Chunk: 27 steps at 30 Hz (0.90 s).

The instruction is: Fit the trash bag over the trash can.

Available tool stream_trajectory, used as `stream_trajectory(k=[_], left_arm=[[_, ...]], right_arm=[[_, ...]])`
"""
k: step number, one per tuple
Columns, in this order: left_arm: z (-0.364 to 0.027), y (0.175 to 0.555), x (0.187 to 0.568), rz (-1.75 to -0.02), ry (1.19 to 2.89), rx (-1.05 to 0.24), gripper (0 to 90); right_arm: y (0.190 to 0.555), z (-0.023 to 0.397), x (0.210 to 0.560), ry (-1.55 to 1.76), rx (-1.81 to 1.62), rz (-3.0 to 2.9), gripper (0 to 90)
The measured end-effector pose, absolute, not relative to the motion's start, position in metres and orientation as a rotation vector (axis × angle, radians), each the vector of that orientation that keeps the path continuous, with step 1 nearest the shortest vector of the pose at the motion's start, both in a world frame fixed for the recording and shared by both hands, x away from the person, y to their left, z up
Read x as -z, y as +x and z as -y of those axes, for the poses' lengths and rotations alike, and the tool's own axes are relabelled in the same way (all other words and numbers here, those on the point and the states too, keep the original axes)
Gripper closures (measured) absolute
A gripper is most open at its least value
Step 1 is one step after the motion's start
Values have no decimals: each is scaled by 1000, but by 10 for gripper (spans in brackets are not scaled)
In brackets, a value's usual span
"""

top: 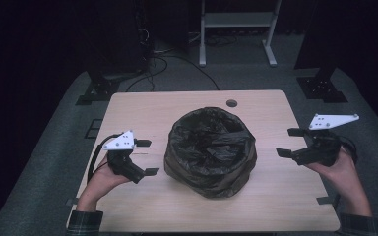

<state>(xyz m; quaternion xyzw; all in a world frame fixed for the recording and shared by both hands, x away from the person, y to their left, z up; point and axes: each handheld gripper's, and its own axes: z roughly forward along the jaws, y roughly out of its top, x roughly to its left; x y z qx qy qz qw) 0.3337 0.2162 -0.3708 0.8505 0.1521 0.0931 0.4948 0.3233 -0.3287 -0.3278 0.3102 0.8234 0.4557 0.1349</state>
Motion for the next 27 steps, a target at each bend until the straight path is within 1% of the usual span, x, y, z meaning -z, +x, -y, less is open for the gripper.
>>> stream_trajectory(k=[7, 12, 27], left_arm=[[-225, 329, 379, -400, 2082, -263, 0], [-233, 326, 388, -430, 2087, -261, 0], [-239, 319, 432, -528, 2200, -263, 0]], right_arm=[[315, 339, 360, 970, -1307, -2373, 96], [310, 343, 386, 1002, -1288, -2360, 96], [300, 352, 447, 1095, -1262, -2335, 96]])
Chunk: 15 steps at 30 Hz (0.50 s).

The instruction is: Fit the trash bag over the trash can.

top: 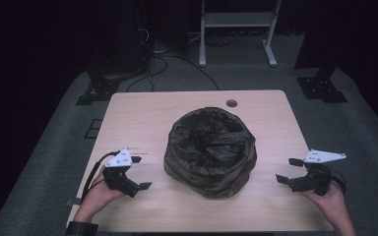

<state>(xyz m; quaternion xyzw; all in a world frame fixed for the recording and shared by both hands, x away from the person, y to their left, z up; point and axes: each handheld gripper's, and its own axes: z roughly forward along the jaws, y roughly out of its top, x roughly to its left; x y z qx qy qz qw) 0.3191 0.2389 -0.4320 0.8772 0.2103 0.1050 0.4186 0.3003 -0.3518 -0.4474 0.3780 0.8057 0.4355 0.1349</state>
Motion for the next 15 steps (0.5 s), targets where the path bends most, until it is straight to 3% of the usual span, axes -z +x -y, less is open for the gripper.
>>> stream_trajectory(k=[15], left_arm=[[-231, 324, 473, -602, 2395, -267, 0]], right_arm=[[296, 352, 486, 1118, -1078, -2390, 95]])
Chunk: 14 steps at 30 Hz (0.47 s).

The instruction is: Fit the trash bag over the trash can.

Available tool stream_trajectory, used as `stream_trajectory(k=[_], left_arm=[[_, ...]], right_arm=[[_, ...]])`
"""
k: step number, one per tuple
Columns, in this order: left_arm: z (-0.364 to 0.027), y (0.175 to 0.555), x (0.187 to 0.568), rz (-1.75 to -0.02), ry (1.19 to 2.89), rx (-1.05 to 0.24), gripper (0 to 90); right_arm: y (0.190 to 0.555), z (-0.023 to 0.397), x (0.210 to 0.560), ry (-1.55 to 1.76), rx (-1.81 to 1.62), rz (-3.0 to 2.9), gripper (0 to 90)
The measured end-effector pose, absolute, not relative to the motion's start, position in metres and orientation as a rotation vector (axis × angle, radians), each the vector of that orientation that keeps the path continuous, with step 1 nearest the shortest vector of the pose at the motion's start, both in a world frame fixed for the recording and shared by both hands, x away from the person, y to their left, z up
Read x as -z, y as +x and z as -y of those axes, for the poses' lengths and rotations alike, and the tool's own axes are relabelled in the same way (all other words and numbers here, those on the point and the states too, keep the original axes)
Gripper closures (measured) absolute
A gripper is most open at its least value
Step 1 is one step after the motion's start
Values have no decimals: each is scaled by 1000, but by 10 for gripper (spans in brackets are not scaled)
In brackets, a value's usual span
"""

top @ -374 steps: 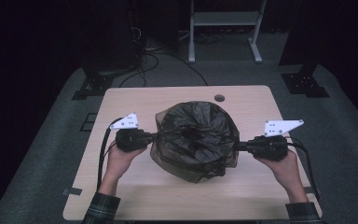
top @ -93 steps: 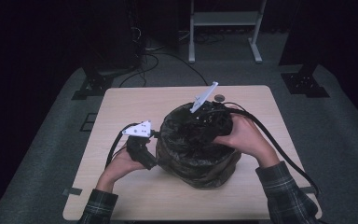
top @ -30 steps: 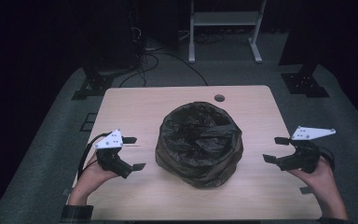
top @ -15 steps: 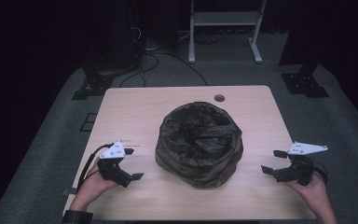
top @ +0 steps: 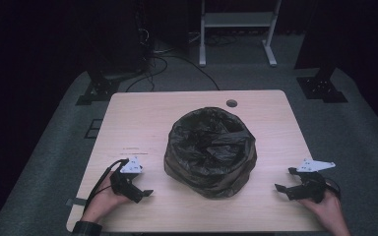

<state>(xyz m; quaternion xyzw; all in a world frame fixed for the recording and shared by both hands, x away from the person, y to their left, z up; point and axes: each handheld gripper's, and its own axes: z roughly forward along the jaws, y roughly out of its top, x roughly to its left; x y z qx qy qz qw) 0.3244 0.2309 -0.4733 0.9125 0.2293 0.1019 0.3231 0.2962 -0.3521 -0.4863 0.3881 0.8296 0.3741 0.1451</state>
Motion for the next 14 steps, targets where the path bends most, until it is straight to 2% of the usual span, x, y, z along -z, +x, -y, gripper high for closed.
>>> stream_trajectory(k=[14], left_arm=[[-238, 321, 483, -601, 2286, -267, 0]], right_arm=[[294, 348, 488, 1089, -1039, -2381, 96]])
